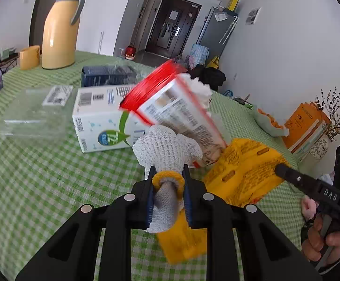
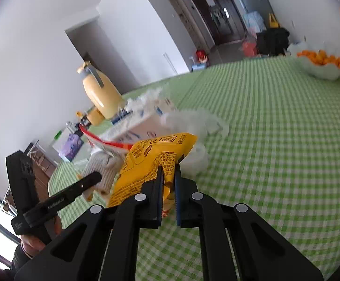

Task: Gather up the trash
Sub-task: 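Grasp the white knit glove with the left gripper while the right gripper grasps the yellow snack bag, then carry the glove and yellow bag over the cardboard box with both grippers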

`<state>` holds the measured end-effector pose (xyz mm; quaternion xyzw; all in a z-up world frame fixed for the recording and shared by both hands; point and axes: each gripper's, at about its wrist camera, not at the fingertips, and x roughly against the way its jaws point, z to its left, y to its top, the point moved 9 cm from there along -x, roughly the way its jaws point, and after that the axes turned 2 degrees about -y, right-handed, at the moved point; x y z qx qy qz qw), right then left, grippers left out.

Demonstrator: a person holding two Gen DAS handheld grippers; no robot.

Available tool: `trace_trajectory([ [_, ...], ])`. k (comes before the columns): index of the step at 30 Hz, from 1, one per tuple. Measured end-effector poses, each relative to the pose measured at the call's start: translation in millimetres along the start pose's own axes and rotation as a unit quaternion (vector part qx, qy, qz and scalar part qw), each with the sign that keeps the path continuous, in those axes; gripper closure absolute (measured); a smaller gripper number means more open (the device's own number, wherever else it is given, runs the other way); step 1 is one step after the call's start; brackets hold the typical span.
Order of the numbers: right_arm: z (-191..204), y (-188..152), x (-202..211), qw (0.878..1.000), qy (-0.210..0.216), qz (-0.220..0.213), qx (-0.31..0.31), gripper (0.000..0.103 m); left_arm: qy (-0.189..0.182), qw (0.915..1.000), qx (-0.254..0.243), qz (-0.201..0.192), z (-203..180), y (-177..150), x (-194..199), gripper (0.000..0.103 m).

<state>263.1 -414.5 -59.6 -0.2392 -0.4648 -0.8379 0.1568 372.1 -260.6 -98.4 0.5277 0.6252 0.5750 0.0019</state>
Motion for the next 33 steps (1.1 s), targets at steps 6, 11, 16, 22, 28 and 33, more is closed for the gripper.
trace_trajectory([
  [6, 18, 12, 4, 1.0, 0.015, -0.01, 0.014, 0.095, 0.0, 0.999, -0.01, -0.043, -6, 17, 44, 0.085],
  [11, 57, 14, -9, 0.999, 0.038, -0.003, 0.038, 0.095, 0.008, 0.9971, -0.009, -0.076, 7, 25, 83, 0.085],
  [16, 109, 8, -31, 0.995, 0.064, 0.01, 0.075, 0.095, 0.046, 0.9934, 0.007, -0.105, 48, 26, 126, 0.085],
  [22, 189, -6, -68, 0.986, 0.103, 0.039, 0.127, 0.095, 0.101, 0.9838, 0.047, -0.14, 115, 17, 188, 0.085],
  [28, 286, -44, -111, 0.969, 0.152, 0.081, 0.179, 0.095, 0.171, 0.9658, 0.106, -0.163, 193, -8, 252, 0.085],
  [33, 385, -100, -143, 0.941, 0.214, 0.122, 0.232, 0.095, 0.236, 0.9413, 0.156, -0.185, 265, -45, 321, 0.085],
])
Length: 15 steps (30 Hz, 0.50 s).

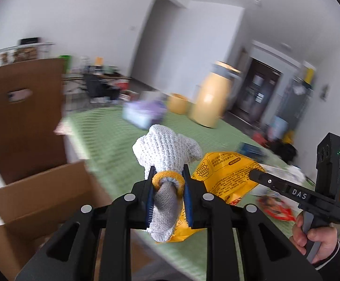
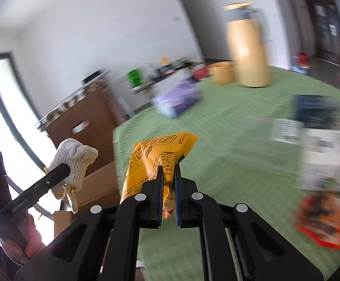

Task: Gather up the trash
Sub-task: 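Carry the glove and yellow bag over the cardboard box with both grippers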

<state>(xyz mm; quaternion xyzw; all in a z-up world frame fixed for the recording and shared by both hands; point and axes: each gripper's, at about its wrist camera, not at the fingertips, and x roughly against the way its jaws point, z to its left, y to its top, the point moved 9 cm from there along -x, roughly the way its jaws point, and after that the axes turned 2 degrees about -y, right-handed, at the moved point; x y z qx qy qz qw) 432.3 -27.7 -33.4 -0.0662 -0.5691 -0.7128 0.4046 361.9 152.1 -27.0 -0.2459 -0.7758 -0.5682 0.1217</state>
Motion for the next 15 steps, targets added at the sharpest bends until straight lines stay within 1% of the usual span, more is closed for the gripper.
trace_trajectory([
  [1, 15, -2, -13, 1.0, 0.008, 0.01, 0.01, 0.095, 0.015, 0.9999, 0.006, -0.002, 18, 0, 6, 0.085],
  [2, 31, -4, -27, 0.999, 0.016, 0.021, 0.02, 0.095, 0.038, 0.9991, 0.017, -0.004, 45, -1, 15, 0.085],
  [4, 68, -9, -55, 0.997, 0.041, 0.042, 0.043, 0.095, 0.063, 0.9973, 0.035, -0.005, 76, -3, 27, 0.085],
  [6, 107, -17, -83, 0.994, 0.061, 0.062, 0.07, 0.095, 0.1, 0.9931, 0.06, -0.006, 119, -8, 43, 0.085],
  [8, 135, -29, -103, 0.989, 0.075, 0.082, 0.093, 0.095, 0.122, 0.9896, 0.075, -0.003, 146, -16, 53, 0.085],
  [11, 177, -57, -134, 0.978, 0.082, 0.122, 0.146, 0.095, 0.151, 0.9833, 0.098, 0.024, 184, -40, 63, 0.084],
  [12, 185, -66, -139, 0.975, 0.083, 0.131, 0.158, 0.094, 0.165, 0.98, 0.106, 0.035, 195, -49, 65, 0.084],
  [13, 197, -78, -150, 0.969, 0.088, 0.147, 0.176, 0.094, 0.174, 0.977, 0.112, 0.051, 206, -60, 65, 0.084],
  [15, 210, -98, -168, 0.961, 0.084, 0.169, 0.204, 0.094, 0.185, 0.9711, 0.13, 0.077, 220, -81, 59, 0.084],
])
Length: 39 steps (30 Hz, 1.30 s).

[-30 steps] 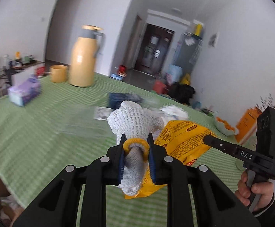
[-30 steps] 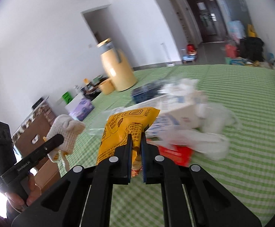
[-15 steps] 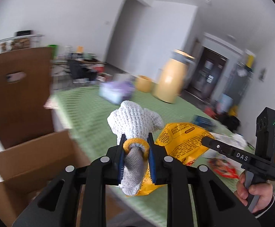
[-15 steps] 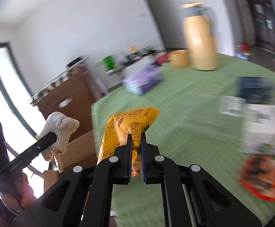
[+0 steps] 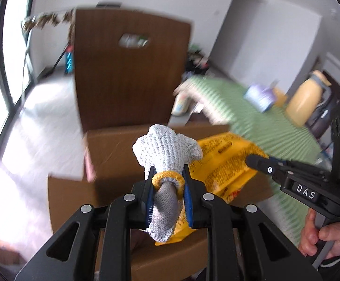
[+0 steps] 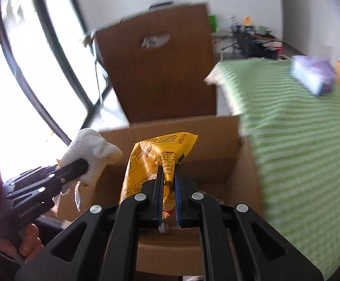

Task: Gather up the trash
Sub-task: 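Carry the glove and yellow bag over the cardboard box with both grippers, then open both grippers to drop the glove and bag into the box, then move both grippers back over the red wrapper and plastic gloves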

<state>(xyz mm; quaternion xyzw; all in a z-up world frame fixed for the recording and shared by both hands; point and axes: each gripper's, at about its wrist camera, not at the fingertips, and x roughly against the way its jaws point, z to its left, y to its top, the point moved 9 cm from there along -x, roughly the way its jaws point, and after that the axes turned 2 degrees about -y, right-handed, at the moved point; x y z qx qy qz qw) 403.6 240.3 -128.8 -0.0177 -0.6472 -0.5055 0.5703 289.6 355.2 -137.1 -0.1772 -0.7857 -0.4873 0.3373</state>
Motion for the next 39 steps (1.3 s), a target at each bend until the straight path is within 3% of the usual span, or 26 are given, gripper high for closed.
trace_trajectory([
  [5, 20, -23, -52, 0.996, -0.028, 0.068, 0.051, 0.092, 0.022, 0.9965, 0.013, 0.08, 24, -37, -38, 0.082],
  [8, 25, -35, -70, 0.991, -0.052, 0.09, 0.084, 0.083, 0.028, 0.9943, 0.023, 0.1, 35, -52, -50, 0.077],
  [9, 29, -39, -75, 0.99, -0.059, 0.093, 0.093, 0.077, 0.027, 0.9942, 0.028, 0.101, 35, -53, -51, 0.068],
  [10, 31, -44, -78, 0.988, -0.064, 0.099, 0.105, 0.072, 0.026, 0.9944, 0.033, 0.097, 35, -52, -53, 0.065],
  [12, 30, -49, -78, 0.986, -0.079, 0.1, 0.112, 0.051, 0.024, 0.9955, 0.039, 0.083, 34, -48, -54, 0.058],
  [14, 23, -49, -74, 0.987, -0.082, 0.094, 0.102, 0.045, 0.023, 0.9962, 0.04, 0.075, 35, -44, -52, 0.051],
  [28, -3, -21, -17, 0.994, -0.086, 0.041, 0.045, 0.037, 0.038, 0.9986, 0.031, 0.022, 28, -21, -22, 0.043],
  [36, -13, -21, 20, 0.996, -0.085, 0.004, 0.014, 0.033, 0.041, 0.9991, 0.011, -0.01, 7, -9, 1, 0.027],
  [39, -18, -20, 34, 0.996, -0.085, -0.009, 0.007, 0.033, 0.04, 0.9989, 0.011, -0.02, -2, -5, 10, 0.025],
])
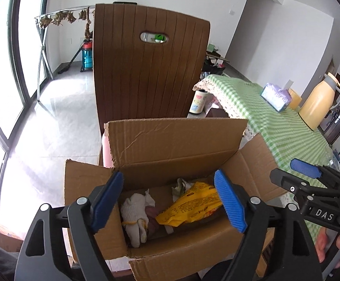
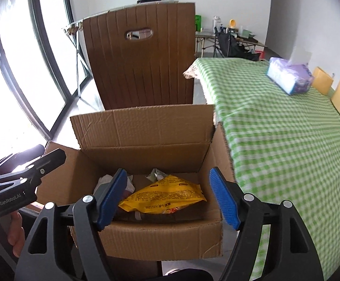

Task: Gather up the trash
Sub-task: 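Move both grippers back over the red wrapper and plastic gloves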

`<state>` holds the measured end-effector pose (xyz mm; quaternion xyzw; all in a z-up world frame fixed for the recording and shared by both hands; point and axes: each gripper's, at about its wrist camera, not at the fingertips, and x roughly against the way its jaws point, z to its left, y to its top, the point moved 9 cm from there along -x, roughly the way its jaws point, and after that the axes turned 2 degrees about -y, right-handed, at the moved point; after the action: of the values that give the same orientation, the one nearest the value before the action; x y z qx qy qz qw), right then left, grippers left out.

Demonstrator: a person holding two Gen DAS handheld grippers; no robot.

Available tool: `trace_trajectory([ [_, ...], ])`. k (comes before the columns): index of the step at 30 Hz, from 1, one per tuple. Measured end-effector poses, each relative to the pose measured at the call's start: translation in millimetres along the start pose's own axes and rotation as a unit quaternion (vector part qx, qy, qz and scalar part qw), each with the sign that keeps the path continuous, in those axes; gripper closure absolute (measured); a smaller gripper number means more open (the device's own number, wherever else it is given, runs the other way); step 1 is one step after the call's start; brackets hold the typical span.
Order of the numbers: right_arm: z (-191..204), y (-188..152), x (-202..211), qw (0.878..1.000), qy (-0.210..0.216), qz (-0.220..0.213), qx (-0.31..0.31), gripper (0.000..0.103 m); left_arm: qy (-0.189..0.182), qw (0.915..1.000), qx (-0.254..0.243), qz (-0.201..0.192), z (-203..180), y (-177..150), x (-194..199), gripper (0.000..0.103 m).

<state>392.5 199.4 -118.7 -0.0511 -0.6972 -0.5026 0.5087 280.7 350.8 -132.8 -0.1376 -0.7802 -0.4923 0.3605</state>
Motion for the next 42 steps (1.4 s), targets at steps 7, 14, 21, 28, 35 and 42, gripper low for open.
trace_trajectory([
  [7, -32, 0, 36, 0.998, -0.012, -0.039, -0.041, 0.033, -0.011, 0.9992, -0.029, -0.027, -30, 5, 20, 0.018],
  [14, -103, -20, 97, 0.988, -0.058, -0.091, -0.113, 0.033, -0.055, 0.9926, -0.089, -0.061, -97, 7, 39, 0.01],
  [21, -207, -86, 173, 0.96, -0.148, -0.12, -0.205, 0.027, -0.144, 0.9762, -0.152, -0.054, -210, -11, 36, 0.008],
  [28, -312, -188, 254, 0.91, -0.25, -0.122, -0.307, 0.027, -0.234, 0.9465, -0.221, -0.022, -333, -57, 32, 0.008],
  [35, -392, -280, 294, 0.861, -0.312, -0.093, -0.391, 0.027, -0.295, 0.9111, -0.285, 0.037, -448, -128, 28, 0.008],
  [42, -430, -324, 284, 0.854, -0.304, -0.058, -0.419, 0.027, -0.316, 0.8891, -0.321, 0.08, -509, -183, 27, 0.008],
])
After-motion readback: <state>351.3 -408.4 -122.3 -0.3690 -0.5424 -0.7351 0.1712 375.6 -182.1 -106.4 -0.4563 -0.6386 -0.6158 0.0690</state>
